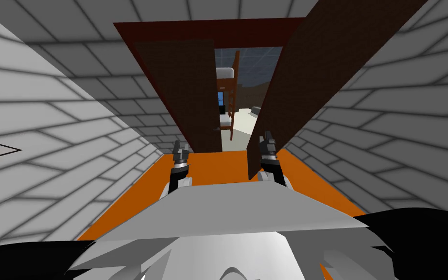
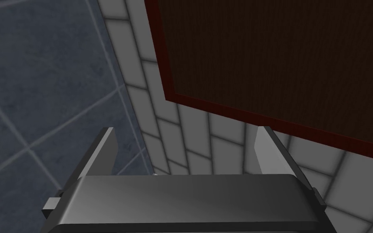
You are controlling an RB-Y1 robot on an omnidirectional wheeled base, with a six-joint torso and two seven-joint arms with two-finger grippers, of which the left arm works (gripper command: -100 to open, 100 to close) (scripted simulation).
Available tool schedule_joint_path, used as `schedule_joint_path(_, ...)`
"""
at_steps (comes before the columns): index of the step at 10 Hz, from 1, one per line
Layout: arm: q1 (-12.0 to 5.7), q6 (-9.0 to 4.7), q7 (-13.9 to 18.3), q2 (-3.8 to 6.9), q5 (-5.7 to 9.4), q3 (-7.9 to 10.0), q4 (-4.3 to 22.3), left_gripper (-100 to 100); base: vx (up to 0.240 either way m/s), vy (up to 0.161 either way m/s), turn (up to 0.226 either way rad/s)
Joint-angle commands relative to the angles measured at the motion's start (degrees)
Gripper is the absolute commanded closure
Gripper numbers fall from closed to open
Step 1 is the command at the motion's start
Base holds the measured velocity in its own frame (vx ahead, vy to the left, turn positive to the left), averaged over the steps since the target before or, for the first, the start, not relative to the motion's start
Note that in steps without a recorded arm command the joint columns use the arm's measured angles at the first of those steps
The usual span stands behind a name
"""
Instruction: Pull the door open
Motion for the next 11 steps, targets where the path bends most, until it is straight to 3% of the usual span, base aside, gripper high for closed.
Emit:
schedule_joint_path(1,-0.38,-0.49,0.01,0.28,0.06,0.04,1.81,-100,0.112,-0.023,-0.035)
schedule_joint_path(11,-3.39,-2.32,-0.12,1.63,0.47,0.45,12.87,-100,0.101,-0.018,-0.039)
